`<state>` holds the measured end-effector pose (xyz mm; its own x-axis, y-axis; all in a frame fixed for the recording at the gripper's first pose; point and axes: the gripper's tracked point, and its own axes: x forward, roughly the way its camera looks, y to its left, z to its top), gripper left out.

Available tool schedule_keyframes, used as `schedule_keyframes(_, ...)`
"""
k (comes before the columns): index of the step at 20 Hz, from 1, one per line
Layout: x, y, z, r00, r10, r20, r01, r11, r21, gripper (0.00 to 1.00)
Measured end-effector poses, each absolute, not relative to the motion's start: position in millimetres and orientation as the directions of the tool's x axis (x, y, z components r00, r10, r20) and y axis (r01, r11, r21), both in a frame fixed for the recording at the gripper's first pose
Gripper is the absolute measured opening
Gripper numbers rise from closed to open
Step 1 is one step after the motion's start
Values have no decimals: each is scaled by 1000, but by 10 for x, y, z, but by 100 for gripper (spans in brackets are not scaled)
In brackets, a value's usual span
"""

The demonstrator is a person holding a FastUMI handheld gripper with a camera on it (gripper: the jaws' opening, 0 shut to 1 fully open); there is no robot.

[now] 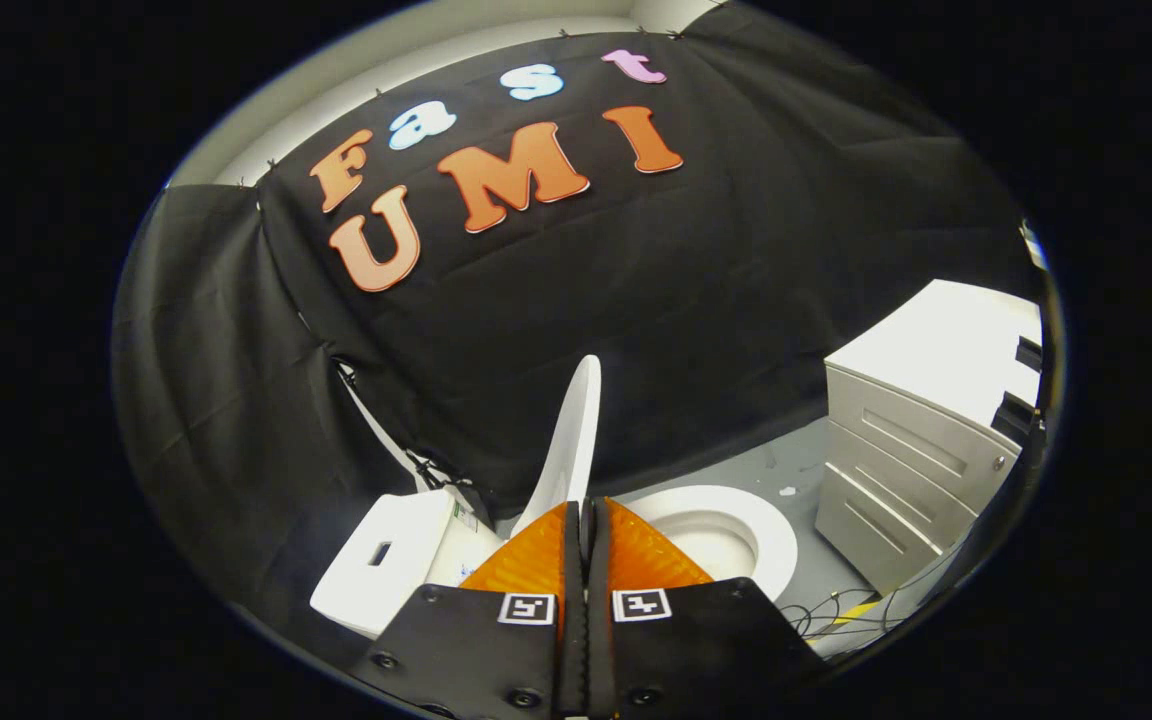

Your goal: Open the toilet lid.

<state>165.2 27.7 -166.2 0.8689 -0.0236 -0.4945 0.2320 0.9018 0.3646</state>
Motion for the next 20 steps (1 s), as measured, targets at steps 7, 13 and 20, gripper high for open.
schedule_keyframes(7, 1793, 867, -1322, 870, 22, -492, 129, 954, 272, 8)
schedule_keyframes(13, 1861, 1273, -1151, 876, 57, -478, 74, 965, 250, 8)
schedule_keyframes(20, 1923, 1903, -942, 881, 119, -457, -24, 978, 209, 8)
